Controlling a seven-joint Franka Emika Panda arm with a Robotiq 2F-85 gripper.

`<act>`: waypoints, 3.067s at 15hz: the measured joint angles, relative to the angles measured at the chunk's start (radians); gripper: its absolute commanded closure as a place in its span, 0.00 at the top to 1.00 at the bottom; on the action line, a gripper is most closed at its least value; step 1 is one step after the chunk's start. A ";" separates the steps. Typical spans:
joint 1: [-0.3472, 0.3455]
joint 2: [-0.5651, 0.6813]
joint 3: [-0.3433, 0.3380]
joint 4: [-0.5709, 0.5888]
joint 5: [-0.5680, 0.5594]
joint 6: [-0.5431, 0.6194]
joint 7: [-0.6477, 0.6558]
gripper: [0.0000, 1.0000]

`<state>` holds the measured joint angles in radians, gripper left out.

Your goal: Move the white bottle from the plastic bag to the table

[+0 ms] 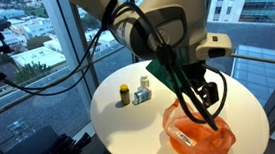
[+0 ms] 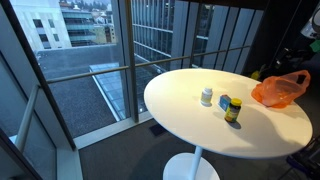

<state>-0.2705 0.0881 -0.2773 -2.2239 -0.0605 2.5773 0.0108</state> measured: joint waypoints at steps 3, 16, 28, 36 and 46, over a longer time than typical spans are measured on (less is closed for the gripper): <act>-0.004 0.025 0.000 0.001 0.012 0.000 -0.001 1.00; -0.038 0.190 -0.001 0.086 0.090 -0.043 -0.062 1.00; -0.039 0.222 -0.001 0.095 0.090 -0.001 -0.001 1.00; -0.026 0.242 -0.001 0.092 0.113 0.005 0.163 1.00; -0.016 0.256 -0.009 0.067 0.131 0.004 0.329 1.00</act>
<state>-0.2870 0.3445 -0.2863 -2.1567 0.0703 2.5816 0.3395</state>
